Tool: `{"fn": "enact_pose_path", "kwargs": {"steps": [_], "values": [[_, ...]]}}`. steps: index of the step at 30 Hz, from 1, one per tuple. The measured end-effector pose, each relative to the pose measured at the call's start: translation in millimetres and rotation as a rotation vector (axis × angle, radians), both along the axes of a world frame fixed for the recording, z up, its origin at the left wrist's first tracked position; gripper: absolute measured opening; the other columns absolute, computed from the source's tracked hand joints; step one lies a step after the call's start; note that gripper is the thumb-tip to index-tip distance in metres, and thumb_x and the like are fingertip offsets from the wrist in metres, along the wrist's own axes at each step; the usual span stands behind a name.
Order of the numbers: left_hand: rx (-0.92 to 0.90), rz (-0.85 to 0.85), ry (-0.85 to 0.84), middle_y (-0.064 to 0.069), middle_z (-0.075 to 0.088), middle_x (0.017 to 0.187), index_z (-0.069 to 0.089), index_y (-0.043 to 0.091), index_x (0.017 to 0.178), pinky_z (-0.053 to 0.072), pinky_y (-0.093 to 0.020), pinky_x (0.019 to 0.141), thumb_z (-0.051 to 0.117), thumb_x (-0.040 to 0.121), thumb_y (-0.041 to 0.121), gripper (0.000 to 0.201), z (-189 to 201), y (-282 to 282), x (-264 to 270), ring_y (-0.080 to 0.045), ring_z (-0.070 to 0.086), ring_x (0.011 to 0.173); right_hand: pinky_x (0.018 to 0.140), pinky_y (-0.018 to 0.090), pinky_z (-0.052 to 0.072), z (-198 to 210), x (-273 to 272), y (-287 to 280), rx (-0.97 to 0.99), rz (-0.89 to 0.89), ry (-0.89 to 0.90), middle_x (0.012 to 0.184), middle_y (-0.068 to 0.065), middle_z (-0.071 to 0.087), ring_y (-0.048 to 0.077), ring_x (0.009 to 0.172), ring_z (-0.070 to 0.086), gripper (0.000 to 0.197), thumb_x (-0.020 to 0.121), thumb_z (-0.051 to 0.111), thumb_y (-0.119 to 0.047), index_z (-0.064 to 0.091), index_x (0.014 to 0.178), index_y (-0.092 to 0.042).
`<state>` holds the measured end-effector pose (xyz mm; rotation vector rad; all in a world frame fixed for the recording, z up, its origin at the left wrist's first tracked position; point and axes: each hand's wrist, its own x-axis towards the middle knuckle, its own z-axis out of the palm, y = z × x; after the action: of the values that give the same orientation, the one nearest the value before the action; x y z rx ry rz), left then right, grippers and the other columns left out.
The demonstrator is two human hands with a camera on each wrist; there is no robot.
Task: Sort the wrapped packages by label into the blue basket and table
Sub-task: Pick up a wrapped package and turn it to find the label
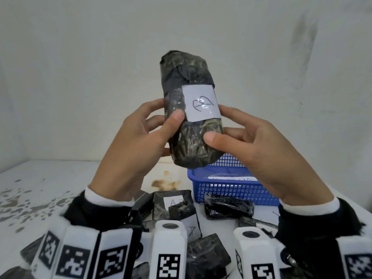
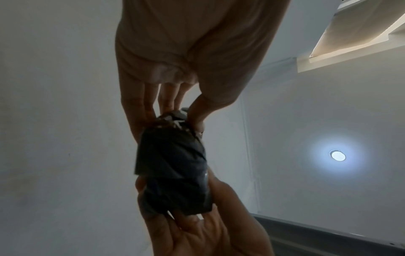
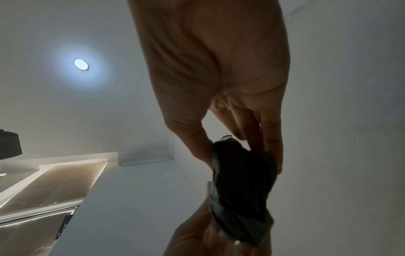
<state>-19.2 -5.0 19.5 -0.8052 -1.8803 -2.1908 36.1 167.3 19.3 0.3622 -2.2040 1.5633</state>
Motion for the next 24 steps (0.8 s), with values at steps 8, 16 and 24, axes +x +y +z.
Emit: {"fn": "enact_pose_path", "kwargs": {"steps": [8, 16, 24], "values": [[-0.031, -0.034, 0.024, 0.002, 0.075, 0.084, 0.066, 0.018, 0.117, 0.055, -0.021, 0.062, 0.055, 0.09, 0.036, 0.034, -0.1, 0.6, 0.6, -0.011, 0.068, 0.074, 0.095, 0.031, 0.051, 0.7, 2.7, -3.5, 0.017, 0.004, 0.009, 0.097, -0.002, 0.079, 0.012, 0.095, 0.074, 0.065, 0.066, 0.071, -0.045, 0.061, 0.13, -0.038], [-0.04, 0.01, 0.064, -0.002, 0.077, 0.089, 0.066, 0.022, 0.115, 0.056, -0.02, 0.062, 0.063, 0.083, 0.033, 0.034, -1.6, 3.4, 1.8, -0.007, 0.071, 0.073, 0.089, 0.032, 0.054, 1.9, 3.7, -5.2, 0.042, -0.048, 0.023, 0.092, -0.002, 0.079, 0.012, 0.088, 0.075, 0.055, 0.069, 0.064, -0.054, 0.058, 0.122, -0.041], [-0.104, 0.007, 0.098, -0.003, 0.077, 0.082, 0.065, 0.018, 0.109, 0.058, -0.021, 0.068, 0.059, 0.09, 0.029, 0.023, -2.6, 0.3, -1.0, -0.008, 0.071, 0.07, 0.09, 0.036, 0.057, 0.1, 1.0, -6.8, 0.106, -0.091, -0.005, 0.096, -0.004, 0.078, 0.011, 0.087, 0.074, 0.063, 0.069, 0.057, -0.066, 0.059, 0.127, -0.043]]}}
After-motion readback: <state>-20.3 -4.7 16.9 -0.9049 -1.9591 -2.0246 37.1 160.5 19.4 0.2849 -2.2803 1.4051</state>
